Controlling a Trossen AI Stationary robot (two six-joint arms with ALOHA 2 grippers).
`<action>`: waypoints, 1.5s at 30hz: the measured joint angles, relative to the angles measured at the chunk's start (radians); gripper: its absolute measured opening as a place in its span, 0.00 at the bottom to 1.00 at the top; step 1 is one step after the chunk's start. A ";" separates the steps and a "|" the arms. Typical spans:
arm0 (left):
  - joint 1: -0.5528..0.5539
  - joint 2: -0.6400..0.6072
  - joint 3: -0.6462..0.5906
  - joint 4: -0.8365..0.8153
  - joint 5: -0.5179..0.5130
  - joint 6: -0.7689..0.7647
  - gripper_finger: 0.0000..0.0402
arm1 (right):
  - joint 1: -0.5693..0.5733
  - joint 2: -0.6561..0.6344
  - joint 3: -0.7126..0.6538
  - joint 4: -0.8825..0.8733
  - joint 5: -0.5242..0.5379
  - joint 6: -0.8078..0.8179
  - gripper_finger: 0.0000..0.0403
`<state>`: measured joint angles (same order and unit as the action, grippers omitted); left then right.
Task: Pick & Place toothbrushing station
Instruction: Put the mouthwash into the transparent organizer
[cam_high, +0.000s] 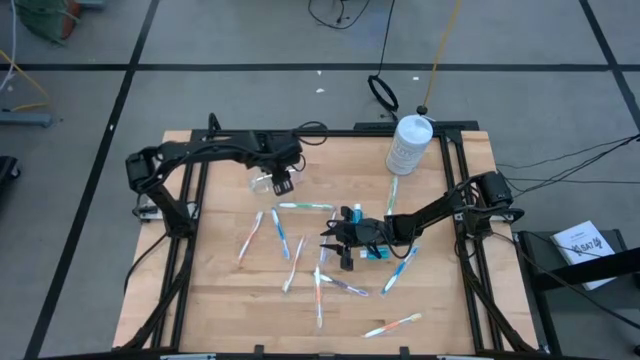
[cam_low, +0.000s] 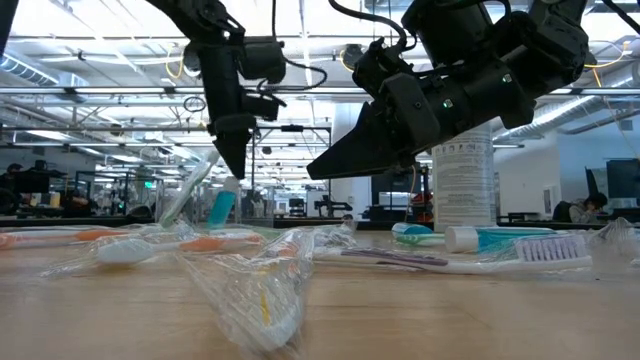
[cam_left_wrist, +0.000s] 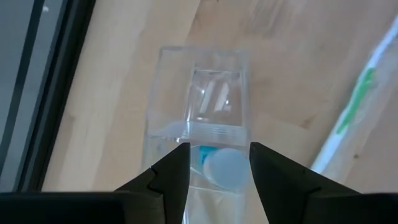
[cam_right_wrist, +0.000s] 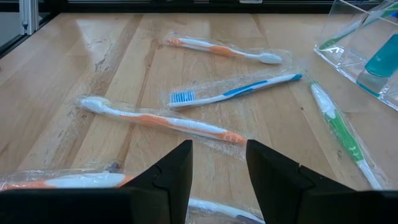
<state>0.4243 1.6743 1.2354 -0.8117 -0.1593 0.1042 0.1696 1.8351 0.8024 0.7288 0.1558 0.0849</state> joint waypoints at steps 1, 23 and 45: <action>0.003 0.010 0.000 0.000 0.000 0.006 0.43 | 0.000 0.000 0.000 0.000 0.000 0.000 0.35; 0.003 0.019 -0.001 -0.102 -0.236 0.036 0.43 | 0.000 0.000 0.000 0.000 0.000 0.000 0.35; 0.067 0.018 -0.001 -0.129 -0.298 0.029 0.43 | 0.000 0.000 0.000 0.000 0.000 0.000 0.35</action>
<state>0.4916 1.6920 1.2343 -0.9407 -0.4570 0.1327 0.1696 1.8351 0.8024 0.7288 0.1555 0.0849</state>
